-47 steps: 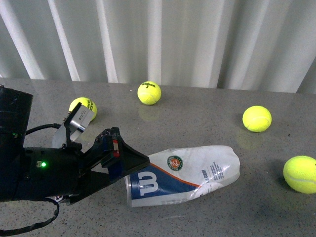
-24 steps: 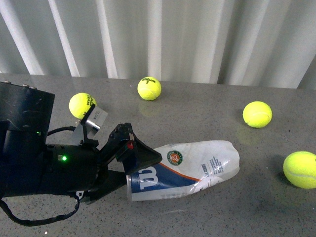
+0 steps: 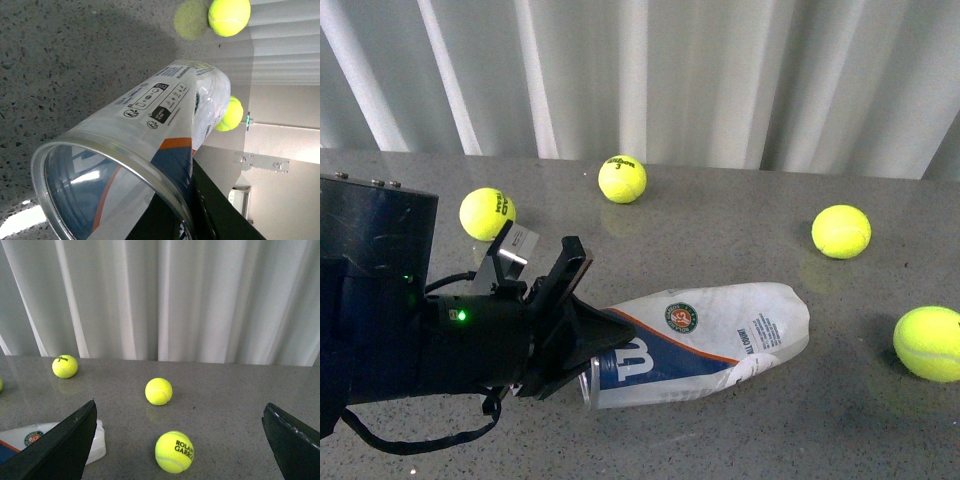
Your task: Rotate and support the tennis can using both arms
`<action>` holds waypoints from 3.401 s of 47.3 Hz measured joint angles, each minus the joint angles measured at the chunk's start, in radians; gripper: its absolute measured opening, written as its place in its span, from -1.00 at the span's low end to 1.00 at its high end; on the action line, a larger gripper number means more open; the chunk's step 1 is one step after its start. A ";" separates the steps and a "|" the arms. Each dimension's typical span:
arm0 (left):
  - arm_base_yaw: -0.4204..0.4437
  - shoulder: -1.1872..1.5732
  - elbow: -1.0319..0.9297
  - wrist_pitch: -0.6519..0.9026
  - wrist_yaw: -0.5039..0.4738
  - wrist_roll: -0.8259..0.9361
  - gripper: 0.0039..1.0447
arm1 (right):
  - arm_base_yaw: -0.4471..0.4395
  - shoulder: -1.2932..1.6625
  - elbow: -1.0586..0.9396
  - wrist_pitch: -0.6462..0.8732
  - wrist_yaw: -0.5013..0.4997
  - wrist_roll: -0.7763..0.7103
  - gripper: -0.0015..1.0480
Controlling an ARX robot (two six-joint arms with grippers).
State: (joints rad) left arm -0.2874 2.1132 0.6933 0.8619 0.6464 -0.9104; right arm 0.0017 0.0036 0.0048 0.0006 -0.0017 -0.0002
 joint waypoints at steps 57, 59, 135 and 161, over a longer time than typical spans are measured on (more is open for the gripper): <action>-0.253 -0.209 0.818 -1.645 -0.823 1.336 -0.94 | 0.000 0.000 0.000 0.000 0.000 0.000 0.87; -0.255 -0.206 0.818 -1.642 -0.822 1.336 -0.94 | 0.000 0.000 0.000 0.000 0.000 0.000 0.87; -0.206 -0.478 0.520 -0.900 -0.967 0.873 0.56 | 0.000 0.000 0.000 0.000 0.000 0.000 0.87; 0.084 -1.014 -0.405 -0.058 -0.844 0.905 -0.93 | 0.000 0.000 0.000 0.000 0.000 0.000 0.87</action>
State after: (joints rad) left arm -0.2035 1.0996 0.2886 0.8040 -0.1978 -0.0051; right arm 0.0017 0.0036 0.0048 0.0006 -0.0017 -0.0002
